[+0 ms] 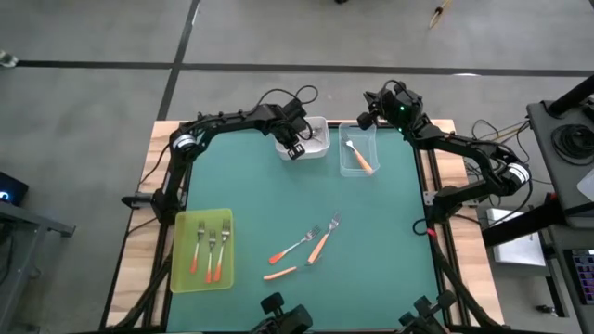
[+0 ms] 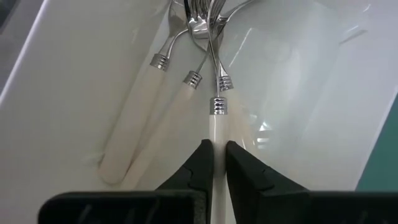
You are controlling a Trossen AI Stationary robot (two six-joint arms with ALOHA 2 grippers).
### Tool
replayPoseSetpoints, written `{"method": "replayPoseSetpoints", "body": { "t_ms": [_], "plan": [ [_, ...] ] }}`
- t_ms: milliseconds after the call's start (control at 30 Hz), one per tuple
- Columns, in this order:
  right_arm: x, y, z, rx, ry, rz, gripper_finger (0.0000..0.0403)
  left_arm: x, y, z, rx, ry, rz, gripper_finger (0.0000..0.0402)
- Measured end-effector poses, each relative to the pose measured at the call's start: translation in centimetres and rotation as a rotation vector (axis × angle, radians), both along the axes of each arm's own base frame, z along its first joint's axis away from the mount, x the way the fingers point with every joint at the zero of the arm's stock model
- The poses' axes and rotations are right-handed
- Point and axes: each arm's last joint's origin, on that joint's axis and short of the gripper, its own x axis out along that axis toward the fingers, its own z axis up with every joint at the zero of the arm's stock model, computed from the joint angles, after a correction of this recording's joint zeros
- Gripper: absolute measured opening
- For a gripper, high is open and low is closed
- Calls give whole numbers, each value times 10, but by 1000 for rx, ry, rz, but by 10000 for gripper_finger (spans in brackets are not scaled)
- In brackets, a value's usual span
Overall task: Sort silverware by color (type)
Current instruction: Put the white fork into the white bin, then put the orange fork into the yellow bin
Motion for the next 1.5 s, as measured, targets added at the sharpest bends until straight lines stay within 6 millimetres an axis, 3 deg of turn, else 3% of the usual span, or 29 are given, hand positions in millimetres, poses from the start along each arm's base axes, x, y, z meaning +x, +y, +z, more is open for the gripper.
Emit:
{"method": "replayPoseSetpoints", "body": {
  "t_ms": [500,800,1033,1167,1300,1500],
  "plan": [
    [0,0,0,-4,-4,4,27,0,0,0,0,-1,5,21],
    [1,1,3,21,-64,7,27,1,4,2,83,6,14,65],
    [4,10,3,231,-230,153,27,-1,1,10,81,10,10,100],
    [12,22,0,441,-327,265,27,2,-16,29,91,-9,-23,108],
    [25,42,-8,630,-316,324,27,4,-43,38,79,-13,-58,109],
    [51,77,-15,726,-232,422,27,-7,-96,39,65,-48,-111,109]
  ]
}}
